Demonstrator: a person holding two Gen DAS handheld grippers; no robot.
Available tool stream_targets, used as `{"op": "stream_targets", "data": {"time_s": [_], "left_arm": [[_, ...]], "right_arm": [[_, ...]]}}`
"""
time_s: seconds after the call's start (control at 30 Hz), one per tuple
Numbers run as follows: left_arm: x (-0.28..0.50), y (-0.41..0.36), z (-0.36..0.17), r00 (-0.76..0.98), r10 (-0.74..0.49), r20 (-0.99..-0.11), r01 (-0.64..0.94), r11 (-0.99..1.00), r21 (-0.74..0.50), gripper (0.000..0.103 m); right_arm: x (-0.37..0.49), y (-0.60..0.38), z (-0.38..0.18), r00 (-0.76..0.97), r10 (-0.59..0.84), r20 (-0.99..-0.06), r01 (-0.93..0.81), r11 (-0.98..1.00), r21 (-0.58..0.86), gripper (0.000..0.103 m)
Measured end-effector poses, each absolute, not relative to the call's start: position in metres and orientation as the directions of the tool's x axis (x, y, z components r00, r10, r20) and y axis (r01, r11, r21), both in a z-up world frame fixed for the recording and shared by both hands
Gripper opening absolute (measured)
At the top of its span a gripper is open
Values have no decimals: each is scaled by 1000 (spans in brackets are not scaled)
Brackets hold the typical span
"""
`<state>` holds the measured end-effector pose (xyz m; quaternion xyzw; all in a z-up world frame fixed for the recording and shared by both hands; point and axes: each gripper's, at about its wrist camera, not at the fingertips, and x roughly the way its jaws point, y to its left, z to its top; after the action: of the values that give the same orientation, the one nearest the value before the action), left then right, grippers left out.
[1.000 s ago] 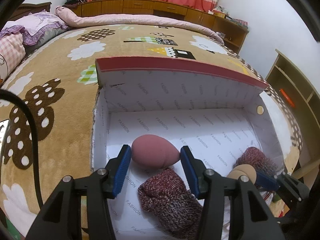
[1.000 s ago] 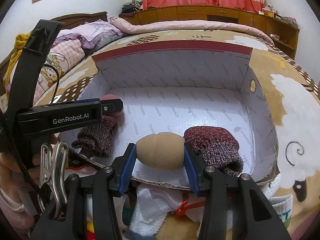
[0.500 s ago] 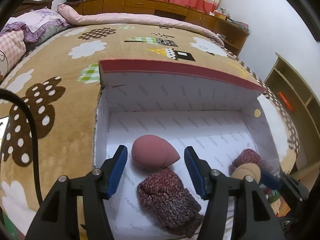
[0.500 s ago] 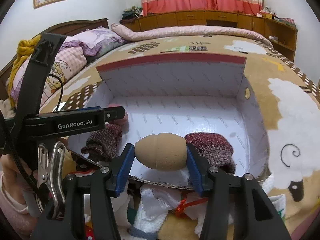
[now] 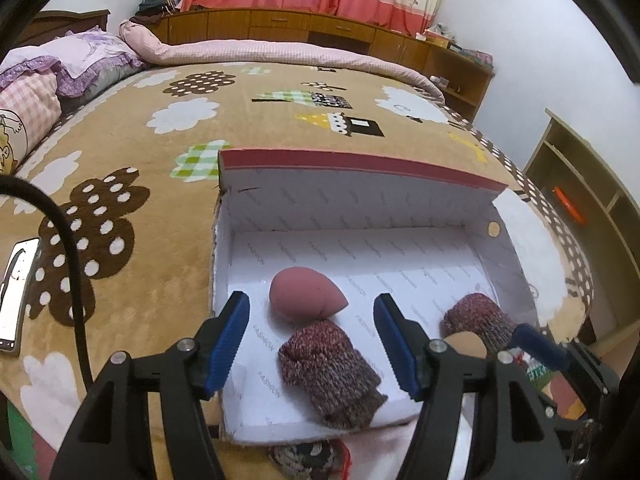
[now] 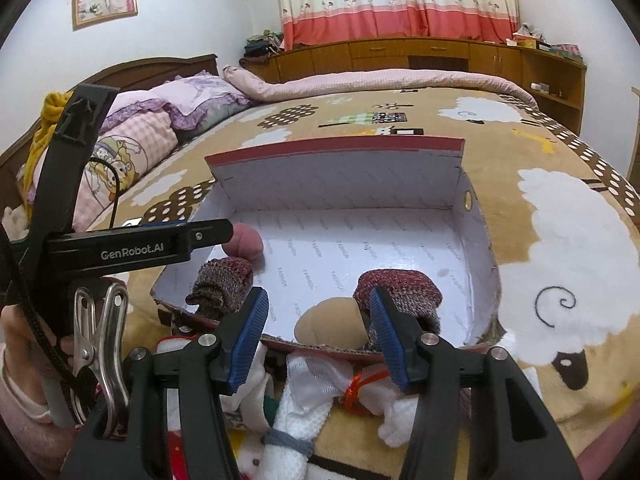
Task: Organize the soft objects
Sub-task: 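Open both tools to release the sponge and egg in the box, then withdraw both open tools from the box toward the white items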
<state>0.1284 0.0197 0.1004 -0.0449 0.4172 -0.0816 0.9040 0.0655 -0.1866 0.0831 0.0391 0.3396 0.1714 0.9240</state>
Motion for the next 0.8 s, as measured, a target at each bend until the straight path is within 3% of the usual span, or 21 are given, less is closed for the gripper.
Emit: {"op": "stream_targets", "data": {"time_s": [0.8], "left_arm": [[80, 21, 117, 647, -193, -738, 122, 981, -150, 68]], "right_arm": [[35, -206, 87, 721, 333, -608, -252, 943, 218, 54]]}}
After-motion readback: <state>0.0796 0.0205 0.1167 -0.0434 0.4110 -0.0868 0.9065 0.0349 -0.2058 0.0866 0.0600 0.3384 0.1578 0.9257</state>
